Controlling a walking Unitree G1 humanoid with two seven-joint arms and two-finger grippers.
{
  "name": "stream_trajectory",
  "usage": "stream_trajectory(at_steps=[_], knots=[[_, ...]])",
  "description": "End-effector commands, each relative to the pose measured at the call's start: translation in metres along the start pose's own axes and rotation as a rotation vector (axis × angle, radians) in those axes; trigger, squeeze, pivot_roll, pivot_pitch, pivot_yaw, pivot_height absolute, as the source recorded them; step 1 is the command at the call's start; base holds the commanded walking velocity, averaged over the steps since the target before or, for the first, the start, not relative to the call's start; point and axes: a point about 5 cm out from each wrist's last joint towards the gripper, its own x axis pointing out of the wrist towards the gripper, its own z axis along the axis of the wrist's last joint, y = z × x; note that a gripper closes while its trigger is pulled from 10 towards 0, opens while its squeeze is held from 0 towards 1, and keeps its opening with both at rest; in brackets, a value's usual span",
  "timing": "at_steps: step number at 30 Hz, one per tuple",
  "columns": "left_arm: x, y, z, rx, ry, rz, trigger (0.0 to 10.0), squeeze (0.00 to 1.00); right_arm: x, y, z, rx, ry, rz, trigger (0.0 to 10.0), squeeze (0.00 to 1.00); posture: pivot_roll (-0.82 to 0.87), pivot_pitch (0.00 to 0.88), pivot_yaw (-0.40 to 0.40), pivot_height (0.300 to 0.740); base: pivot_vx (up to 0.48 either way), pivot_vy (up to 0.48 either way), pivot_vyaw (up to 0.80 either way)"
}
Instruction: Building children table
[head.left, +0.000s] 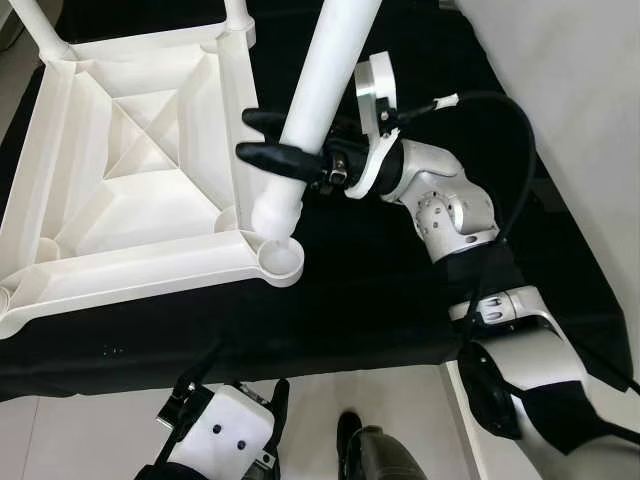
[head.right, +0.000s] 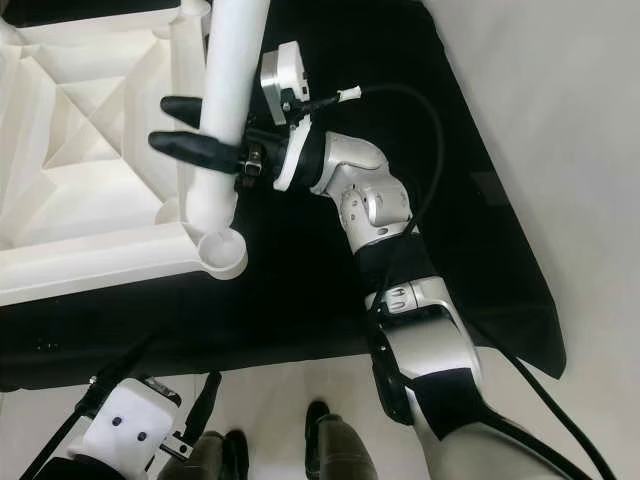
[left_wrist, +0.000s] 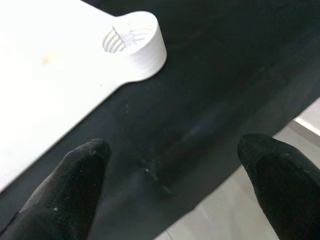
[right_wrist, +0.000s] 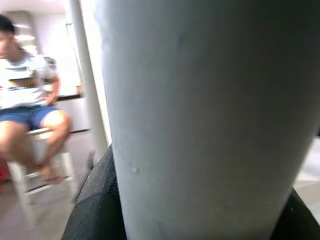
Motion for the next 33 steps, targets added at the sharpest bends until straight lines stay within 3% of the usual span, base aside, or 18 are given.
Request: stream_trajectory(at_steps=[1, 11, 15, 33], knots=[[0.001, 0.000, -0.006, 0.003, 0.032, 0.003, 10.0, 0.00, 0.002, -0.002, 0.008, -0.055, -0.010, -0.028, 10.0, 0.00, 0.01, 0.294, -0.001, 0.740, 0.000, 0.000, 0.00], [0.010, 0.005, -0.012, 0.022, 0.037, 0.018, 10.0, 0.00, -0.007, -0.003, 0.007, -0.083, 0.026, -0.098, 10.0, 0.00, 0.00, 0.259, 0.015, 0.740, 0.000, 0.000, 0.00], [0.016, 0.009, -0.018, 0.039, 0.052, 0.030, 10.0, 0.00, -0.013, -0.003, 0.004, -0.103, 0.040, -0.130, 10.0, 0.00, 0.00, 0.234, 0.021, 0.740, 0.000, 0.480, 0.00], [0.021, 0.010, -0.022, 0.052, 0.043, 0.021, 10.0, 0.00, -0.018, -0.003, 0.004, -0.127, 0.057, -0.157, 10.0, 0.00, 0.00, 0.220, 0.031, 0.740, 0.000, 0.027, 0.00]])
